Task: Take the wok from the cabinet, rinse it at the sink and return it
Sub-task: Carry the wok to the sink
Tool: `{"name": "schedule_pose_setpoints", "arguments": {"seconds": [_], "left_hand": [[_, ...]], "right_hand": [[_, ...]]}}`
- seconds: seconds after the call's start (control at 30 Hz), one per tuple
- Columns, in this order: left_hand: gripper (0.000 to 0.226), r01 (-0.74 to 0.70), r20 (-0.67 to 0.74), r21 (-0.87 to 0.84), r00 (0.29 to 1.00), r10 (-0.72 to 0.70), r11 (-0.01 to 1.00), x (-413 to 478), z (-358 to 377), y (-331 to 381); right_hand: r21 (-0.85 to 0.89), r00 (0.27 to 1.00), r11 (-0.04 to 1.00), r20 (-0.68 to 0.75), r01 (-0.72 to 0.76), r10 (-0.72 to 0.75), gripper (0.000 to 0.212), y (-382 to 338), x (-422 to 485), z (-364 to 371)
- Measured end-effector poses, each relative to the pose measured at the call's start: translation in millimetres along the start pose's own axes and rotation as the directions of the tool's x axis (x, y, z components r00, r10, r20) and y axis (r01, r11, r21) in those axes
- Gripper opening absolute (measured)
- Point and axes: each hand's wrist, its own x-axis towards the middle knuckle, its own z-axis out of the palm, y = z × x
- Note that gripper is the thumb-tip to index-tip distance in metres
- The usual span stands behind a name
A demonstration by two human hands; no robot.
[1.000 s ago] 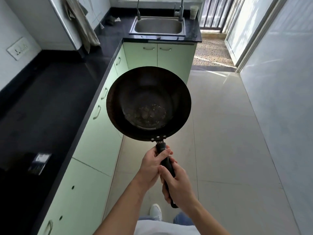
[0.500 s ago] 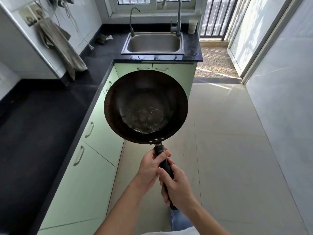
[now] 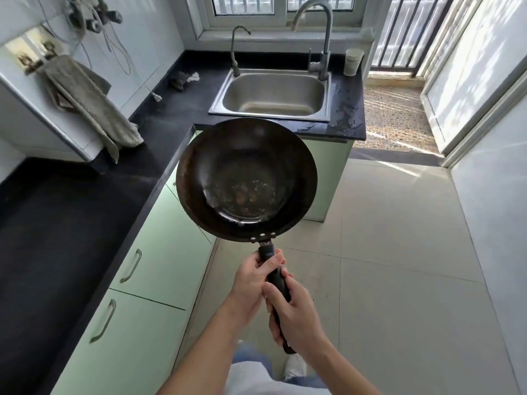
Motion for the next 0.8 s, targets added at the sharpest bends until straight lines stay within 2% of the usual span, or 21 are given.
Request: {"name": "schedule_pose_setpoints", "arguments": {"seconds": [0.3,0.8], "left_hand": [[0.012,-0.001,-0.004,-0.054,1.0,0.001,0.999,97.2,-6.5,47.6],[0.009,0.036,0.056,-0.039,0.998,-0.034,0.999,290.9,-48.3,201.4]], "right_hand": [[-0.021,1.0,1.0,0.015,-0.008,0.009,0.02,-29.9,104.9,0.0],[-0.057,0.994,0.998,-0.108,-0.032,0.025,0.026,-113.9,324.6,58.4]]}}
